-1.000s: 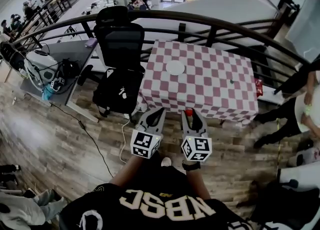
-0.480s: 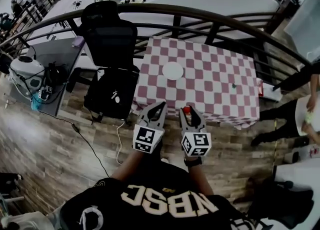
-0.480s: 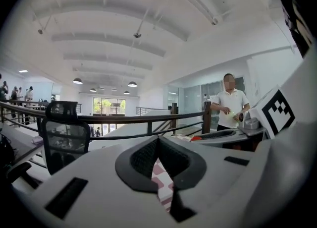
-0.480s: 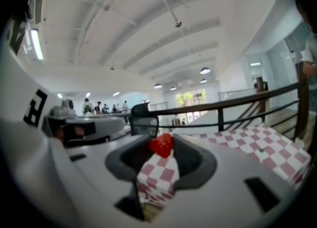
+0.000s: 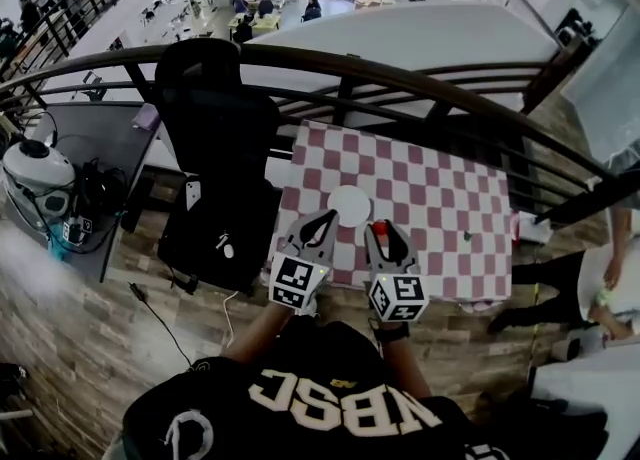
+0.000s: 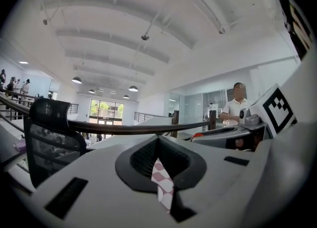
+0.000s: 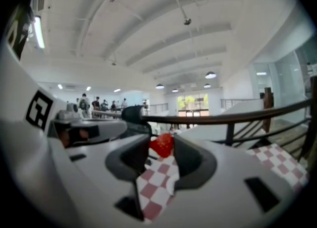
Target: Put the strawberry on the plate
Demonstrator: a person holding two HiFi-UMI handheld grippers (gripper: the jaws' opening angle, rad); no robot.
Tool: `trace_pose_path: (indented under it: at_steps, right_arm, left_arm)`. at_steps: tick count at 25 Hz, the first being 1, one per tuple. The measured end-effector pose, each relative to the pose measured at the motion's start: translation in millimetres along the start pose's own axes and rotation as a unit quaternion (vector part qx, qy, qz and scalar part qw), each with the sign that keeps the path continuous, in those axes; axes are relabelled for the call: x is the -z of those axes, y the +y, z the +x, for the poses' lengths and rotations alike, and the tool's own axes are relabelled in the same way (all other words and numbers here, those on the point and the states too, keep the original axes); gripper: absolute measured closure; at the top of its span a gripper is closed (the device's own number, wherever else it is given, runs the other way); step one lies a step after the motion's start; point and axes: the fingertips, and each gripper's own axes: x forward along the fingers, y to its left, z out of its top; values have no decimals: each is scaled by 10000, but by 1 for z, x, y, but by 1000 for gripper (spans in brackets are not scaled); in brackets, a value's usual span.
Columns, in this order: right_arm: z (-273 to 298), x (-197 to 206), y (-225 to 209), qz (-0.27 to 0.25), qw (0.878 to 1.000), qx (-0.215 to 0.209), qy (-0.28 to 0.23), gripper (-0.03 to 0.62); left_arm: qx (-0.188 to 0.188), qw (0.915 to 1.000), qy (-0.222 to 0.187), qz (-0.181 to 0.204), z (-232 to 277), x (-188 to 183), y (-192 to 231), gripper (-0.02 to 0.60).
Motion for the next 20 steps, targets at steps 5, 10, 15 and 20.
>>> trace_pose_path:
  at_steps: [5, 10, 15, 20]
  right_arm:
    - [42, -21, -29, 340, 9994, -22, -36, 433]
    - [55, 6, -77, 468, 9984, -41, 321, 433]
    - [83, 68, -89, 261, 9932, -149, 1125, 433]
    - [80, 103, -142, -14, 9830, -388, 1797, 433]
  left_arm:
    - [60, 9990, 382, -241, 38, 26, 13, 575]
    - [170, 9966, 742, -323, 76, 49, 7, 575]
    - [226, 9912, 1229, -431, 82, 99, 49, 575]
    - [262, 9831, 1755, -452, 90, 135, 55, 575]
